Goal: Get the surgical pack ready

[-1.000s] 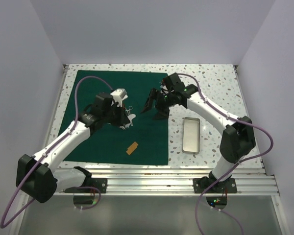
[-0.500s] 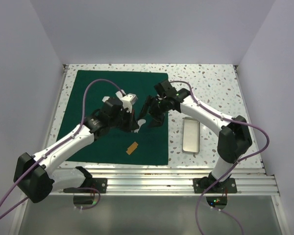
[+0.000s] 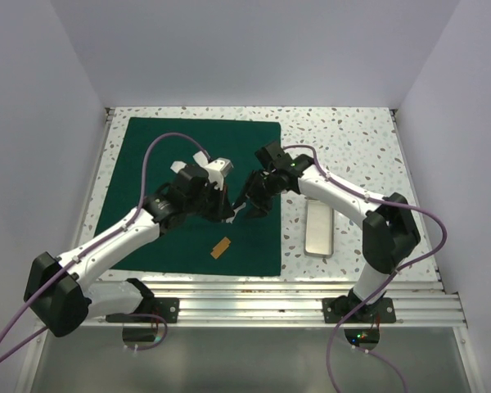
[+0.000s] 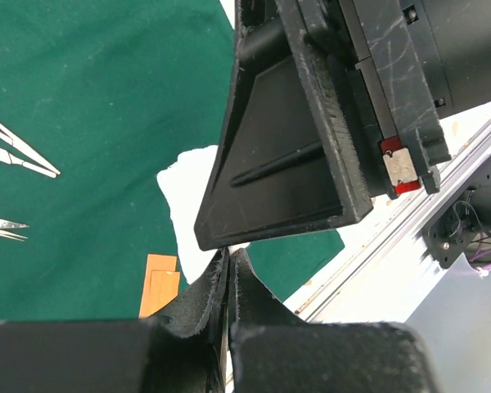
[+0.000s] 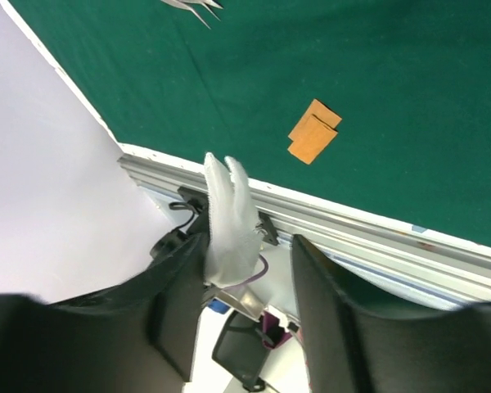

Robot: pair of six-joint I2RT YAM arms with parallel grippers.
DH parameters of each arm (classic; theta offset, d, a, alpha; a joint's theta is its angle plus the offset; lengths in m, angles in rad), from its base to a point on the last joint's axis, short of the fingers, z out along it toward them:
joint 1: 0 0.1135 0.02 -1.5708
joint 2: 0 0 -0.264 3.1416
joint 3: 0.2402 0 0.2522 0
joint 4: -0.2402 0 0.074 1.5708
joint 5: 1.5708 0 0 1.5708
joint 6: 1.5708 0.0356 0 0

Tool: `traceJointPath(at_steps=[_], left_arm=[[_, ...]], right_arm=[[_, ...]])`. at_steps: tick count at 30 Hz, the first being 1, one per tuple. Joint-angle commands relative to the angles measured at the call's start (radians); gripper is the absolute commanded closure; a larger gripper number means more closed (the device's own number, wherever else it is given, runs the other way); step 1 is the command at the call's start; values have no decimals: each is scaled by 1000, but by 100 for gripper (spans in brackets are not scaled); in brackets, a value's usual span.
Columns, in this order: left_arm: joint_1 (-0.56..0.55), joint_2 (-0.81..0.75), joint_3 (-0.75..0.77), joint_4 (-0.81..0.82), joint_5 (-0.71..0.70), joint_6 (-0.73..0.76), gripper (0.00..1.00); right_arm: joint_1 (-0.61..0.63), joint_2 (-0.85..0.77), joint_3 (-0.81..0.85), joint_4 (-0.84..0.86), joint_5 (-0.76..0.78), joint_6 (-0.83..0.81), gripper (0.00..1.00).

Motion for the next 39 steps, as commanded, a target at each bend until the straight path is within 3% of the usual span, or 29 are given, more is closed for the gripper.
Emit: traceJointPath(at_steps=[1,6,12,13,14,16,17,20,25,28,30,39], left_arm=[[-5,6,10,47,-3,25,100],[-6,8,10,56,8,34,100],[-8,12,10,67,40,45,100],[-8,11,10,67,42,47,98],[-8,11,7,68,44,53,78],[-6,-11,-3,76,42,53,52],[-6,-23,-16,90,34,50,30],[15,-73,-41,107,25,44,15],[184,-97,-79,123,149,30,13],[244,-75,-89,128,189,45,13],[260,-35,-76,119,189,65,13],[394,126,-43,108,243,67,18]], right_arm=[[8,-6,-1,31,12,41,53],[8,0,-17,66,-2,48,64],[8,5,-37,98,-17,44,100],[7,3,-41,105,-24,40,100],[4,-1,-49,109,-29,29,100],[-7,-18,-61,123,-32,-29,100],[-30,-29,-82,137,-37,-58,100],[-108,-89,-153,148,-64,-199,100],[-278,-213,-302,210,-179,-467,100],[-372,-236,-307,79,-189,-677,100],[-430,-251,-302,-26,-115,-779,100],[-622,-205,-293,-161,-11,-937,100]])
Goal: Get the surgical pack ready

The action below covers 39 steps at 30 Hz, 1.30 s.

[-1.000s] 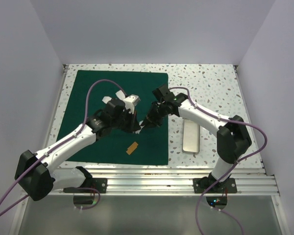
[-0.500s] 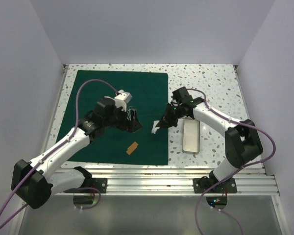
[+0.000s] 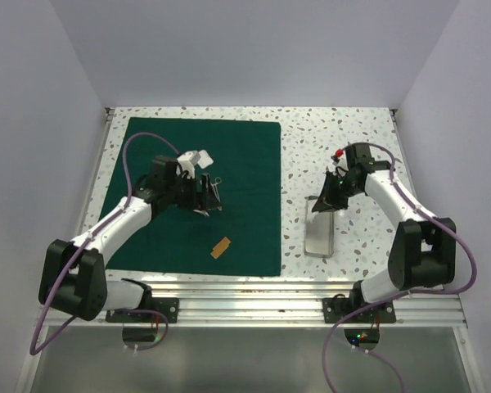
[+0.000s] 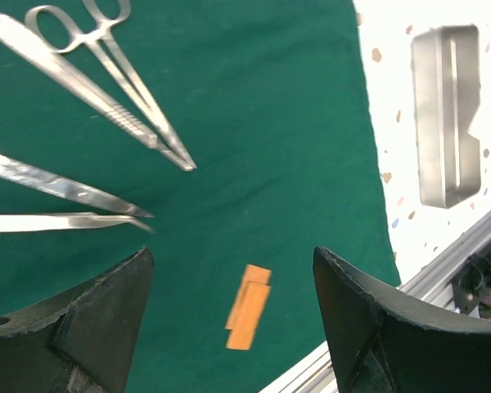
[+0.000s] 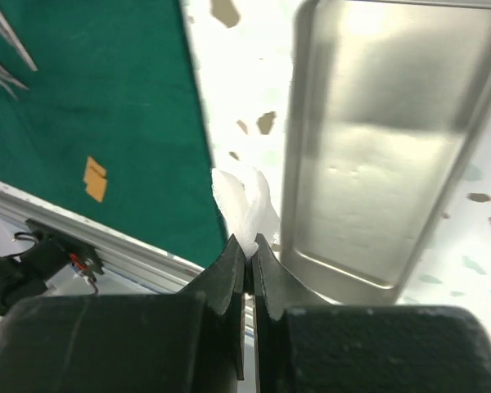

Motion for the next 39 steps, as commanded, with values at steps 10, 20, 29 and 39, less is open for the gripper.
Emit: traceJointPath(at_steps=[10,20,29,39], left_arm=[[148,61,18,42,126,70,18],[170,90,44,27,37,79,16],[171,121,98,-22,-46,50,12],[170,93,75,-29,-75,28,13]], right_arm=[[-128,240,25,43,-175,-208,100],[-149,390,100,51,-140,-221,100],[-148,398,147,26,-94,-218,100],[-105,266,239,-127,194,-142,100]])
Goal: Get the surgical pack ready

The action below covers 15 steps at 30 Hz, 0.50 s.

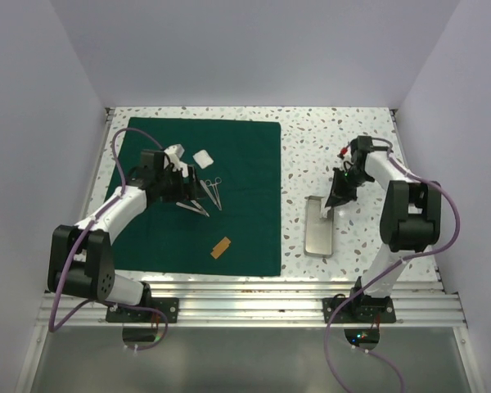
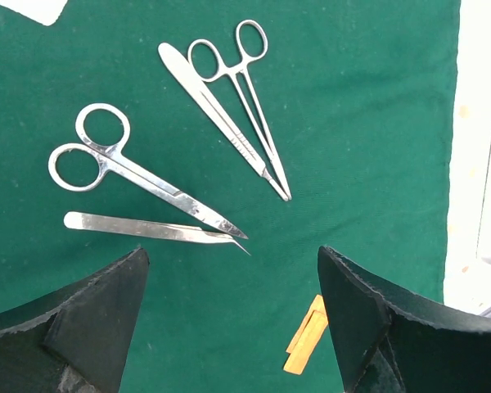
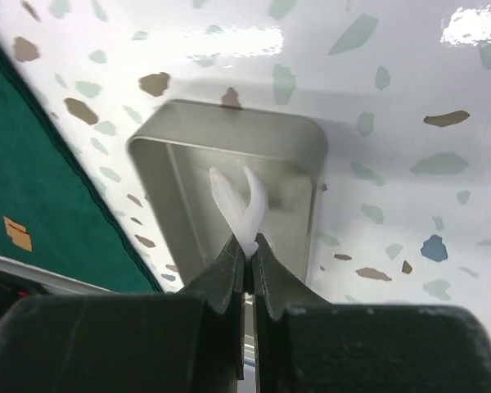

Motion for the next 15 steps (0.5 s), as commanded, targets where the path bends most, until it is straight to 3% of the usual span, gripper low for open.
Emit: traceJointPath(at_steps=[1,4,12,15], left_arm=[[7,-28,18,-5,-16,-13,13],[9,-28,21,-7,-6,-11,14],[7,-40,11,-33,-29,-2,14],[7,-46,-2,-38,-32,-3,14]], right_arm=[[61,-80,70,-68,90,24,100],[81,-74,90,-105,118,36,100],[208,-89,93,-163,516,148,100],[245,-80,84,-157,597,223,100]])
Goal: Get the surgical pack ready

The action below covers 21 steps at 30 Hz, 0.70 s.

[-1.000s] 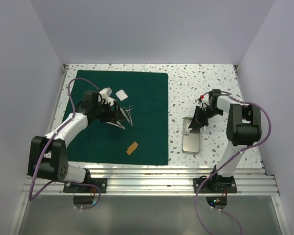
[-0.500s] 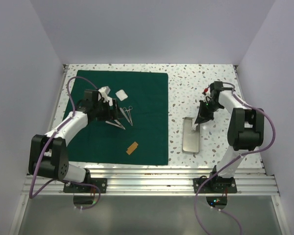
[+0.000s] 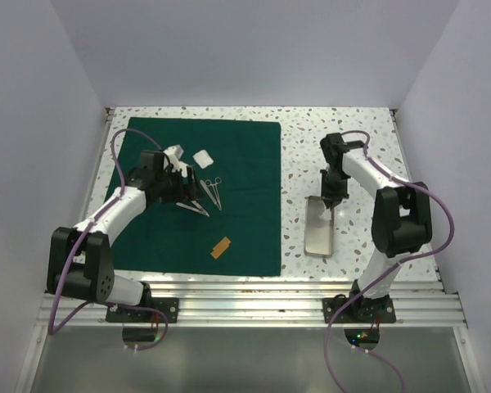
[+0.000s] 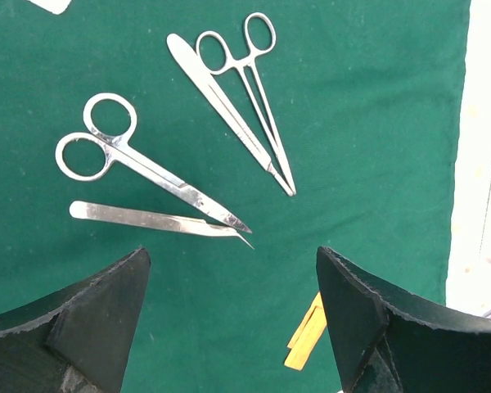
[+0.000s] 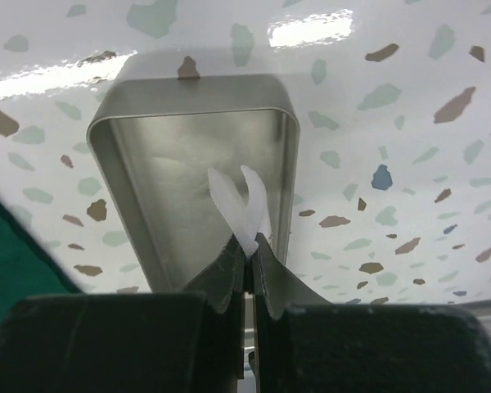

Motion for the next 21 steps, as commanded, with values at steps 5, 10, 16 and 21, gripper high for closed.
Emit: traceJointPath(at_steps=[5,10,16,21], left_arm=[[9,-48,-22,-17,-15,1,14],[7,-68,-40,-20,-21,0,14],[9,-76,-49,-25,-27,8,14],[7,-67,-49,-23,-31,6,14]], right_arm=[[113,57,37,-56,276,274,100],[171,183,109,-156,388,409,100],[209,239,176,-239,552,472,100],[217,289,219,-251,554,459,97]])
